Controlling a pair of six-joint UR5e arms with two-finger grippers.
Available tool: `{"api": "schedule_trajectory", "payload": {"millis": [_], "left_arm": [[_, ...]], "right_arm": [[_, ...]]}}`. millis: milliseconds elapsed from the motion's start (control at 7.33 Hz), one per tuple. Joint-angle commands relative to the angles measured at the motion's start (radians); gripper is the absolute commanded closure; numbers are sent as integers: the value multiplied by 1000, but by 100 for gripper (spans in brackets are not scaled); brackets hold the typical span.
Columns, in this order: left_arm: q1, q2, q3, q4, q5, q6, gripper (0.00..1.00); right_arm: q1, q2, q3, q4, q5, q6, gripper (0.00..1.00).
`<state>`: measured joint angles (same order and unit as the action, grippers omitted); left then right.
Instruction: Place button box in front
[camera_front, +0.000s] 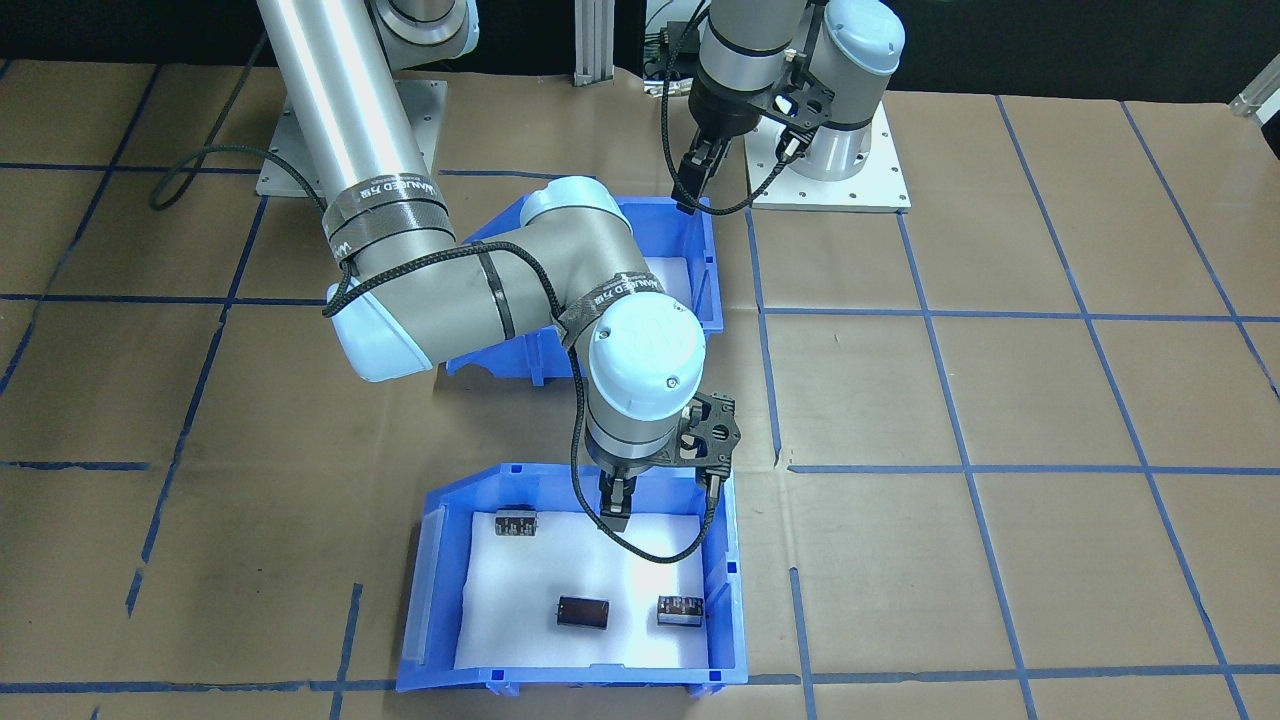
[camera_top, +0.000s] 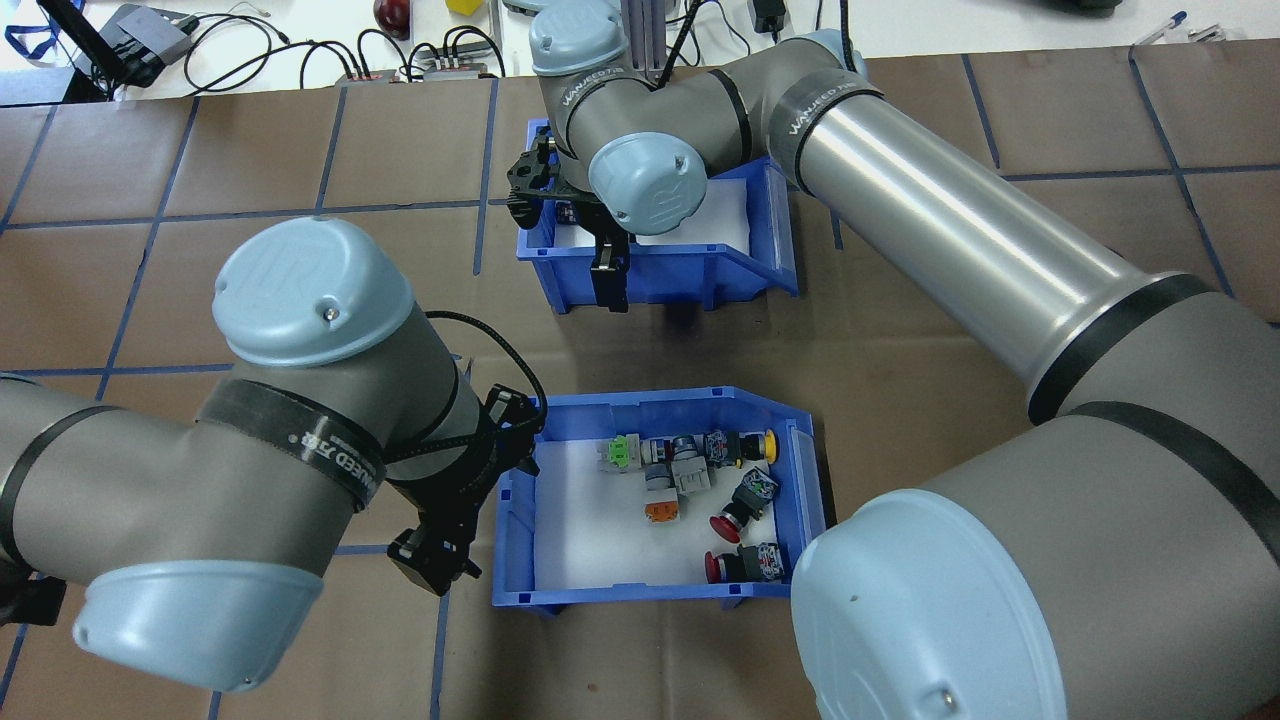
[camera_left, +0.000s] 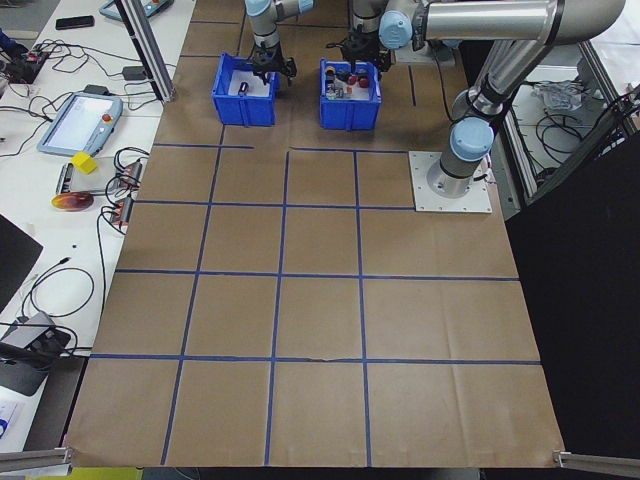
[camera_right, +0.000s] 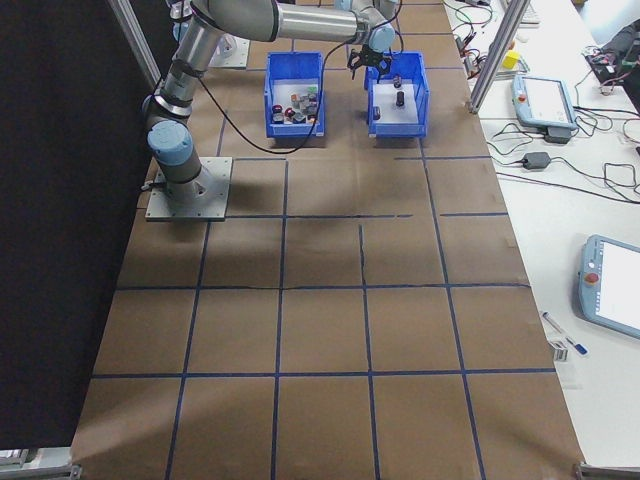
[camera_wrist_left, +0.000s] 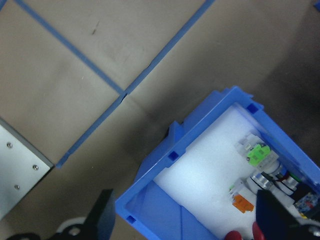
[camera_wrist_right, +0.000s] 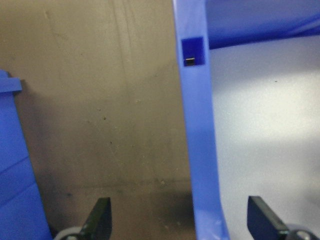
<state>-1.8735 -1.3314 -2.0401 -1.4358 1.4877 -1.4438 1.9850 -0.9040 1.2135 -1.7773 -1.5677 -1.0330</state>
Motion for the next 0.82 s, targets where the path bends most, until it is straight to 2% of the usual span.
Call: {"api": "schedule_trajectory", "payload": {"millis": [0, 136, 273, 409, 682], "left_arm": [[-82, -12, -56, 139, -10, -201, 1], [-105, -20, -119, 206, -10, -242, 1], [-130, -26, -179, 306, -12, -269, 1], [-160, -26, -211, 337, -14, -343, 1], [-188, -46, -213, 339, -12, -397, 1]], "right_arm": [[0, -1, 0, -7, -24, -2, 76], [1, -1, 0, -25, -31, 1, 90], [2, -4, -2, -28, -32, -1, 93], [0, -10, -14, -42, -60, -4, 93], [-27, -45, -60, -39, -90, -18, 94]]}}
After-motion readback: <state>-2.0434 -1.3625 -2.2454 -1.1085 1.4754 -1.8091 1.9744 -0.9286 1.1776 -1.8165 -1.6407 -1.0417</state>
